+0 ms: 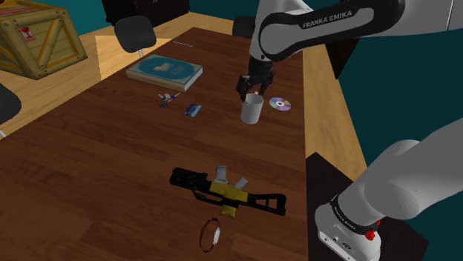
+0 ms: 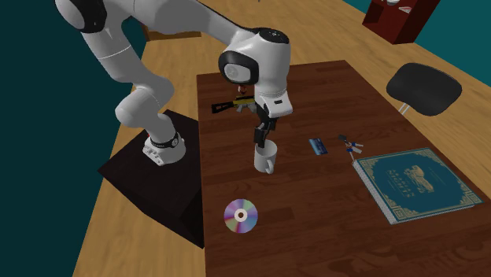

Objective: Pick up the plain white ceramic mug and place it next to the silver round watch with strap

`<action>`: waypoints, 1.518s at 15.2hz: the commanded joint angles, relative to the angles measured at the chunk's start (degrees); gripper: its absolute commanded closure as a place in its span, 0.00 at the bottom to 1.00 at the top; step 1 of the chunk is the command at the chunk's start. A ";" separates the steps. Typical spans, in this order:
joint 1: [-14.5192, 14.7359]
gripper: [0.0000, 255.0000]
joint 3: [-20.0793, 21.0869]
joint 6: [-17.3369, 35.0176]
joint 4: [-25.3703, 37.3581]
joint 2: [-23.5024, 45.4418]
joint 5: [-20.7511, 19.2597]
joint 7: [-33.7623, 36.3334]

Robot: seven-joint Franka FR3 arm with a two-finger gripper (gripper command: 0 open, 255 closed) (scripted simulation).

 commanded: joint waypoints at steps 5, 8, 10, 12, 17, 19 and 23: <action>0.31 0.00 0.78 5.19 -0.59 4.56 -0.45 1.39; 0.26 0.00 0.78 7.56 -1.77 5.76 -0.63 1.51; 0.25 0.00 0.78 8.02 -1.99 6.00 -0.66 1.54; 0.25 0.00 0.78 8.02 -1.98 6.00 -0.66 1.54; 0.25 1.00 0.78 8.00 -1.97 6.00 -0.66 1.54; 0.25 1.00 0.78 8.00 -1.97 6.00 -0.66 1.54; 0.25 1.00 0.78 8.00 -1.97 6.00 -0.66 1.54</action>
